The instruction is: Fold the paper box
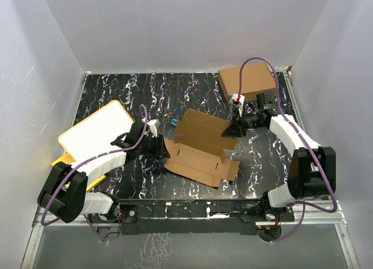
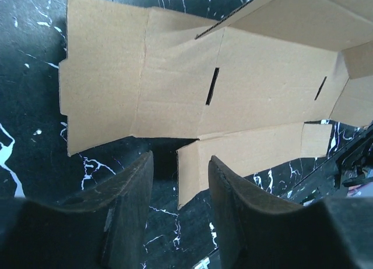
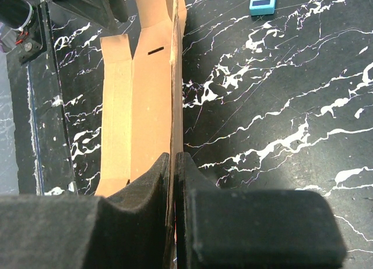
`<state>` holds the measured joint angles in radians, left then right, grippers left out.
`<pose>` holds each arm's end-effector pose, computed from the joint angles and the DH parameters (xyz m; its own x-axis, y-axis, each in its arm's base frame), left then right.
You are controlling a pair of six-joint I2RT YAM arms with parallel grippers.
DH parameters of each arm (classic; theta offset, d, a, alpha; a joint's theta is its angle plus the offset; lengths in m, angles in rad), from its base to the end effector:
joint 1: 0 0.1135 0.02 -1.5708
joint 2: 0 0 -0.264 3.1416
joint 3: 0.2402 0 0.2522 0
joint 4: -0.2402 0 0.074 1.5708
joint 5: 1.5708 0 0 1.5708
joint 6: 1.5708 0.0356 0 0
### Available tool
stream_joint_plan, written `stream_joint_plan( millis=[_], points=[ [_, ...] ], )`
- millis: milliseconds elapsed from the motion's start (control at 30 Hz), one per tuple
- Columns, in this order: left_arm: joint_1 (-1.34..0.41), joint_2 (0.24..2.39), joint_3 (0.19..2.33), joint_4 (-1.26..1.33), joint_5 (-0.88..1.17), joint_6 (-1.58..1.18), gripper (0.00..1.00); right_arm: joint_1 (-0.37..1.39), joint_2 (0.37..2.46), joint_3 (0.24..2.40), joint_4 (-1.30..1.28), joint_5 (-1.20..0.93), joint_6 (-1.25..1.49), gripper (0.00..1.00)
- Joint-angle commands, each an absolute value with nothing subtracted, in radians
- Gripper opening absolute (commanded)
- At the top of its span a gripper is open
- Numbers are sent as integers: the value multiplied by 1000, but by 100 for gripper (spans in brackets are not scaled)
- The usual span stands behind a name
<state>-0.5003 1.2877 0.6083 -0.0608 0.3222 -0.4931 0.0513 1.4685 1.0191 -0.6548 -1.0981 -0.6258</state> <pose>0.2175 -0.1318 0.1871 -0.8338 -0.0559 -0.5493 0.3014 0.7875 -0.5376 0.2783 0.0460 0.2432 -0.4749 -0.2914 -0.8304 -0.8656 0.3251 0.3810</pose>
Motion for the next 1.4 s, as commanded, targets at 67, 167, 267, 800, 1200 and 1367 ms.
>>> stream_joint_plan(
  millis=[67,167,267,800,1200,1367],
  points=[
    [-498,1337,608,-15,435,-517,28,55,1456,1022,-614,-1139,-646,8],
    [-498,1341,598,50,498,-560,17,54,1457,1022,-612,-1139,-646,8],
    [-500,1359,590,101,551,-602,14,55,1457,1022,-613,-1141,-646,8],
    [-571,1360,603,167,509,-648,17,64,1457,1014,-609,-1140,-644,8],
    [-469,1240,596,-161,357,-483,41,64,1460,1012,-611,-1137,-644,8],
    [-469,1273,570,-98,450,-513,35,64,1463,1012,-611,-1137,-644,8]
  ],
)
